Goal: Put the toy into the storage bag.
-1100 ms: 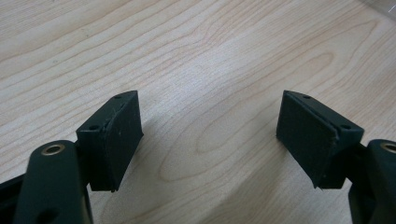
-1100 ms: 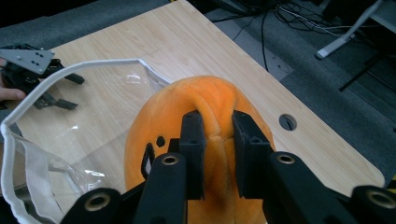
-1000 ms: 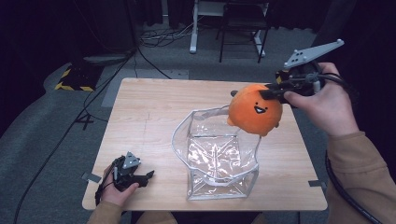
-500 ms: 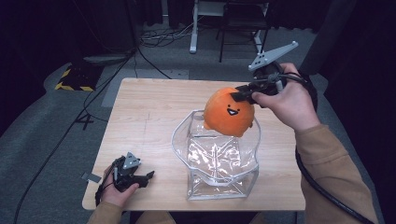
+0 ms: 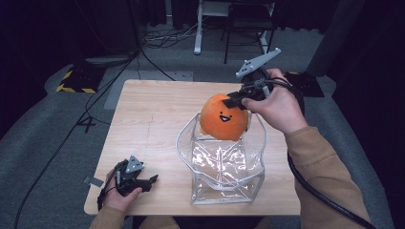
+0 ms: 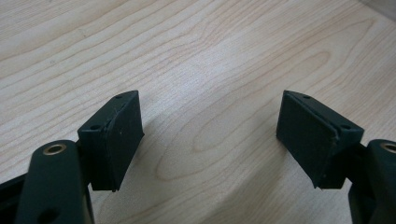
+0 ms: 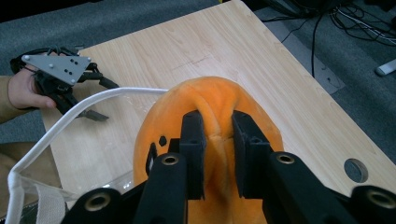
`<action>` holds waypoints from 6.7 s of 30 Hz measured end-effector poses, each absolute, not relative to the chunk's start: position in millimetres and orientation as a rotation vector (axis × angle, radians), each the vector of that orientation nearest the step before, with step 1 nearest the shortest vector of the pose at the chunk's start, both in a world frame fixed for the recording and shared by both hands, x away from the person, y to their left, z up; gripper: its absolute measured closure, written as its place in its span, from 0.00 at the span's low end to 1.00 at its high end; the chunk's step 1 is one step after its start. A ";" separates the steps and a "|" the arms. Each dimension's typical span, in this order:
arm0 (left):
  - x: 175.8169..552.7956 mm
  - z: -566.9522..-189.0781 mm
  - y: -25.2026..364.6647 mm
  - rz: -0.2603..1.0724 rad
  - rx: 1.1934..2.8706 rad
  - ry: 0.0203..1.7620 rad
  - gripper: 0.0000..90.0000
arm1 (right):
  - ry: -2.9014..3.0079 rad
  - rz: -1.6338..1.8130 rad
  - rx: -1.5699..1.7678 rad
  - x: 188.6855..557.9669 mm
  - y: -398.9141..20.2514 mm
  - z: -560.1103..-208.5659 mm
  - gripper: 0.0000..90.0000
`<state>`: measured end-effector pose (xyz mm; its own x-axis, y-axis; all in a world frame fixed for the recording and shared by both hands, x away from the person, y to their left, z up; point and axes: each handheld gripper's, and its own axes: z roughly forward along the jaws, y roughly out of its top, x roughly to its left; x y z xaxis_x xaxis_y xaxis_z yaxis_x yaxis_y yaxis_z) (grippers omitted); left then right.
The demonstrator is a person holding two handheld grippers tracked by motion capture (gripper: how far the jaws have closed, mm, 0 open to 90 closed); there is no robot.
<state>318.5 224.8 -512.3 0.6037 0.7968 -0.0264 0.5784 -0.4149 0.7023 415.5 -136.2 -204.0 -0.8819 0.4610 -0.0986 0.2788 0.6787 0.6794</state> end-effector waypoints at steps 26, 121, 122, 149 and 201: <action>318.7 -512.4 224.6 0.409 2.145 1.075 0.25 | 2.751 0.849 0.550 422.5 -98.8 -263.2 0.85; 318.8 -512.4 224.6 0.406 2.148 1.067 0.25 | 2.708 0.849 0.641 419.4 -134.0 -291.4 0.53; 318.9 -512.4 224.6 0.404 2.149 1.066 0.25 | 2.702 0.857 0.648 418.6 -136.5 -289.8 0.52; 324.3 -512.2 226.5 0.385 2.166 1.029 0.24 | 2.538 0.913 0.856 390.3 -231.2 -263.1 0.49; 324.5 -512.3 226.1 0.384 2.164 1.032 0.24 | 2.389 0.957 1.242 384.9 -376.9 -417.6 0.19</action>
<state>324.5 226.1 -512.3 0.6387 0.7688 -0.0310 0.5620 -0.4385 0.7013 384.9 -376.9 -417.6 -0.5895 0.8061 0.0511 0.6186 0.4099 0.6703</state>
